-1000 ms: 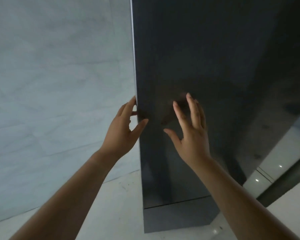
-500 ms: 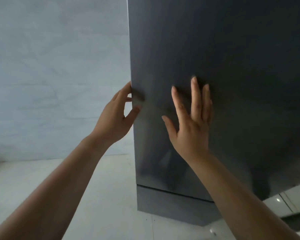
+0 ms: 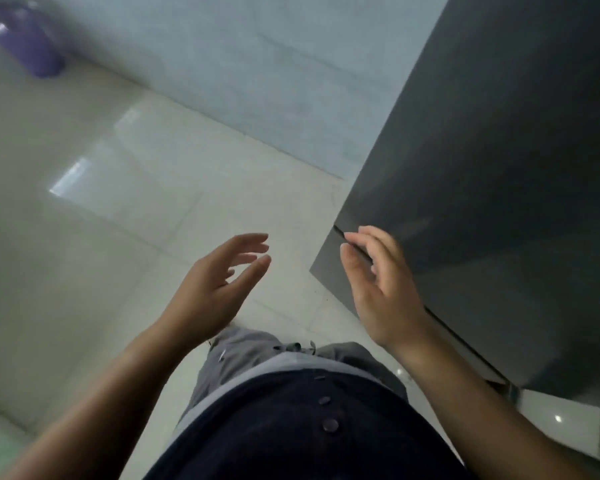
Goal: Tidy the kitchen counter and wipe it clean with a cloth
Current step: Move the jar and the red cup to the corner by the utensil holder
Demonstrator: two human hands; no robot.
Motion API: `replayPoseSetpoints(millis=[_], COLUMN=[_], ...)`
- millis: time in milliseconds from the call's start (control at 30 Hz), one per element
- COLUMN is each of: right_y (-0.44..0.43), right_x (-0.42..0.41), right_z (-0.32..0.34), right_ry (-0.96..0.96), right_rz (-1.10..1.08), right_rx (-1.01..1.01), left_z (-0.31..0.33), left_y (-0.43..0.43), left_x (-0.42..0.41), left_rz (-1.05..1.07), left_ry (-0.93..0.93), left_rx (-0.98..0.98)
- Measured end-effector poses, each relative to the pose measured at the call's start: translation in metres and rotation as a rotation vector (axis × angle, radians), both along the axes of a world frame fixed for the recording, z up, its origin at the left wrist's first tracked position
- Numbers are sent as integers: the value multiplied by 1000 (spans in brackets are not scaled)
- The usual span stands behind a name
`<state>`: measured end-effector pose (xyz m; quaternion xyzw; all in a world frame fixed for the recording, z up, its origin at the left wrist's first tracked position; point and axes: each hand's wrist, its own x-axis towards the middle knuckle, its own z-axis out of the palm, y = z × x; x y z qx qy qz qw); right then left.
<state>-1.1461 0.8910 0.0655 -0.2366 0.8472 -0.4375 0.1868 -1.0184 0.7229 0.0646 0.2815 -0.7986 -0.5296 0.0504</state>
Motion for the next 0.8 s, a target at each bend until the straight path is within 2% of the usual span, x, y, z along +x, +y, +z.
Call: replayPoseSetpoints(millis=[100,267,567,800], right_y=[-8,-51,-211,-359], right_x=[14,42,132,234], right_z=[-9,-12,-14,6], right_ry=[-153,-166,-18,88], right_rz=[201,424,812,1074], right_rx=[53,126,156,-42], left_z=[-15,-21,-20,4], left_y=[4,-8,-101,-175], left_x=[51,104,213,335], left_rz=[113,336,648,952], left_ry=[-74,-100,-41,-39], left_rx=[73,147,98,-116])
